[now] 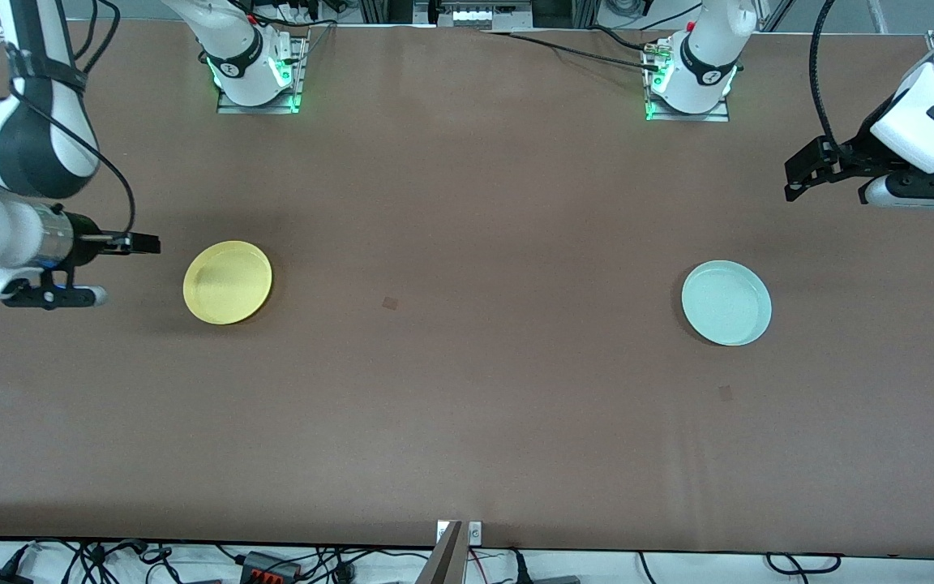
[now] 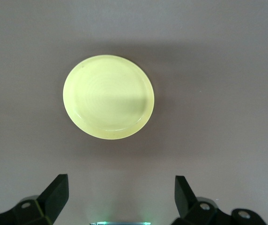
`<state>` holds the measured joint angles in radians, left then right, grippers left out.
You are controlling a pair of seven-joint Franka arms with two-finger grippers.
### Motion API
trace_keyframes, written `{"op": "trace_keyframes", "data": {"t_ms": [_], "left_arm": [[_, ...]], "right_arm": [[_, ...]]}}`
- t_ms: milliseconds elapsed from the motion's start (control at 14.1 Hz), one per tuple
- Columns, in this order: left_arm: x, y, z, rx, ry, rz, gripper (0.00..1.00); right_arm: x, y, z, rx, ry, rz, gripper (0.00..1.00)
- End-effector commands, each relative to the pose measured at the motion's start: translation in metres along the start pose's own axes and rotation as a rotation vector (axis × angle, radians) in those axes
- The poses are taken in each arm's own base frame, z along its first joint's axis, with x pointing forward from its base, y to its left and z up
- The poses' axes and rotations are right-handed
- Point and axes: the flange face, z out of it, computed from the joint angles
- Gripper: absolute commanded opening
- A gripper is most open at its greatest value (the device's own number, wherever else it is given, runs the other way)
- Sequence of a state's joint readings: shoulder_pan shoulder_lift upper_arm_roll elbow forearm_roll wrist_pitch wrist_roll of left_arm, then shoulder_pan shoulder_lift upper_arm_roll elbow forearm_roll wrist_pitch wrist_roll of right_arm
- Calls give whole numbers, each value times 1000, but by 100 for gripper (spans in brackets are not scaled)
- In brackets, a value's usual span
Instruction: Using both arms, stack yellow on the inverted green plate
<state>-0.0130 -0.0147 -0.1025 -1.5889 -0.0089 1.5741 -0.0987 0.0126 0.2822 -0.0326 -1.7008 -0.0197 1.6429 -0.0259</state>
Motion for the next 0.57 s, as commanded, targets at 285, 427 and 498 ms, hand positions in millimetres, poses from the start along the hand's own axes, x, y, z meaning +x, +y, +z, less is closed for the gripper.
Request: {"op": "trace_keyframes", "data": {"t_ms": [285,427,498], "left_arm": [[28,-4,38,17,-70,-4,100],[38,-8,49,10,-81,-12,100],[43,-7,59,17,-96,-11,100]], "right_arm": [[20,1,39,2,-74,5,100],[29,2,60,3,-106,7,100],[35,4,73,4,-120,9,100]]}}
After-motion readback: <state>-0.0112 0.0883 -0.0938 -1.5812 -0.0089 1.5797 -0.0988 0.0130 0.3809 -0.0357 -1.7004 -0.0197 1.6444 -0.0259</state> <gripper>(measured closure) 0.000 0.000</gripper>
